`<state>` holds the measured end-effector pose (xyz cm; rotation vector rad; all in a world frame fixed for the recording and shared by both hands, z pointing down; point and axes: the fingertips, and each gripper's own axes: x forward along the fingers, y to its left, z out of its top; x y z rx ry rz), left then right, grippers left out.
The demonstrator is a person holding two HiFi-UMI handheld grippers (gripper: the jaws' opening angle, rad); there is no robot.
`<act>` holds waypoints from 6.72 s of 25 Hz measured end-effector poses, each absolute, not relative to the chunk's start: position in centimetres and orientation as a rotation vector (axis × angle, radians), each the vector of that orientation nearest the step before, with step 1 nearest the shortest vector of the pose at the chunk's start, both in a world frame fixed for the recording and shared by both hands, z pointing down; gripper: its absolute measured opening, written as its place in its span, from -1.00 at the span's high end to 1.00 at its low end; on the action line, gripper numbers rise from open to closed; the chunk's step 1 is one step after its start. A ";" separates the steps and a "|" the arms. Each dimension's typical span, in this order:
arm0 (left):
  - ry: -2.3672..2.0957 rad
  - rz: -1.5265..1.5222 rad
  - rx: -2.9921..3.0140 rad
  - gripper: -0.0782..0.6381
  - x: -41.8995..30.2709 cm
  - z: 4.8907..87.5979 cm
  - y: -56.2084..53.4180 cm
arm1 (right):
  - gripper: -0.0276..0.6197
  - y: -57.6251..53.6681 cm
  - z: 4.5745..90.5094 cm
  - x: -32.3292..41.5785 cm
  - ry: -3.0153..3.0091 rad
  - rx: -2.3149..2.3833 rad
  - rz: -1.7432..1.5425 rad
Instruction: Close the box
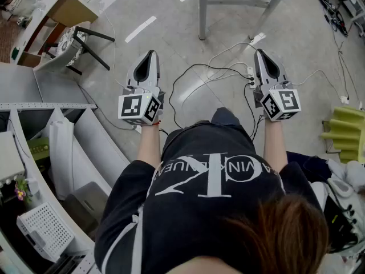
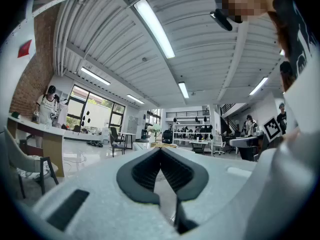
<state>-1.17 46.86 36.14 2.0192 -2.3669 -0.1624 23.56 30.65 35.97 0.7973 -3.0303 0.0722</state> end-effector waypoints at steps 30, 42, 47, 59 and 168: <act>-2.242 -0.161 2.034 0.76 -0.7 39.0 44.8 | 0.44 29.9 37.5 24.0 -3.001 0.830 0.163; -2.240 -0.119 2.010 0.76 -6.4 39.0 35.4 | 0.31 20.2 38.8 18.6 -2.989 0.852 0.263; -2.212 -0.168 2.022 0.76 -8.5 37.9 28.4 | 0.31 14.9 39.1 16.2 -2.955 0.833 0.244; -2.128 -0.172 2.099 0.76 -11.1 37.7 14.6 | 0.29 4.1 39.9 12.7 -2.903 0.831 0.202; -1.436 -0.096 2.488 0.76 -25.9 40.6 -24.5 | 0.77 -21.0 35.4 -0.4 -2.585 1.408 -0.166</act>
